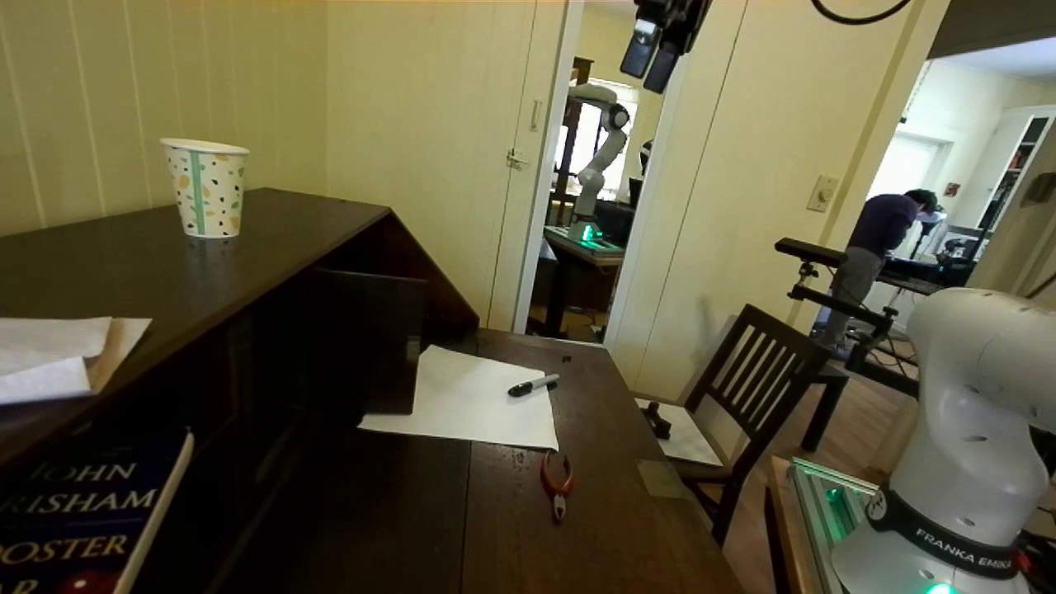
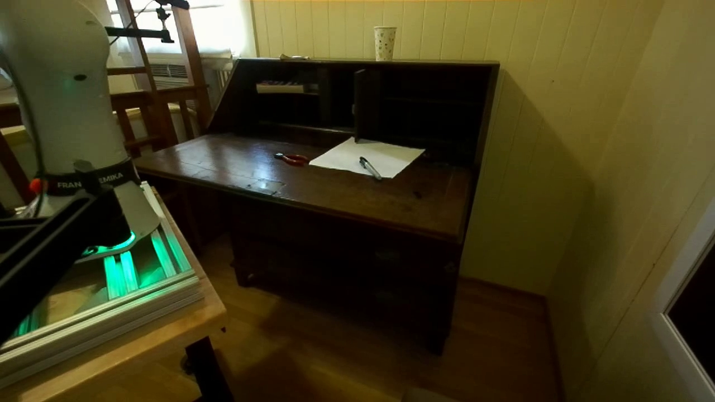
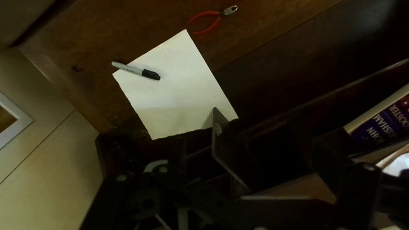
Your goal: Open the small door on the desk completely
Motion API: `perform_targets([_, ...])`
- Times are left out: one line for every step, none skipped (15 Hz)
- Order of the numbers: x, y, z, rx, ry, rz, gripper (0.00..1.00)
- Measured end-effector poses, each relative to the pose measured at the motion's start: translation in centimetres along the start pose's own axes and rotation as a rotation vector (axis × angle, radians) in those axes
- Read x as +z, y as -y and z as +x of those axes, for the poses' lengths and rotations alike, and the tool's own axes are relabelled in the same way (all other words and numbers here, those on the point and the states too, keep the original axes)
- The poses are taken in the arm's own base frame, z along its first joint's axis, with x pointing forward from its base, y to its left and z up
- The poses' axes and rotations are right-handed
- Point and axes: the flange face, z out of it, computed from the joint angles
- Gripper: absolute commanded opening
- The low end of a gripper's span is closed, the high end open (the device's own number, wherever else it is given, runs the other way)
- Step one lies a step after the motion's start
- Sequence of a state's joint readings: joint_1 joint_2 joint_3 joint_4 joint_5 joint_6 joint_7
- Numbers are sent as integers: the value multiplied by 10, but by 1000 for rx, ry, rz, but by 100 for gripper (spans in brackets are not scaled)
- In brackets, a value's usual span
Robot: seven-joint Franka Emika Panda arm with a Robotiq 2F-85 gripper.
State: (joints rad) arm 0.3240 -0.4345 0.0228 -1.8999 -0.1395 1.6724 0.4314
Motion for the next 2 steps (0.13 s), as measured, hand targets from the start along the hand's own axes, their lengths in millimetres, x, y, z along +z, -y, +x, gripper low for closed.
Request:
perform_targets([1,0,0,6,-1,-5,100])
perform_targets([4,1,-1,5,4,-12,100])
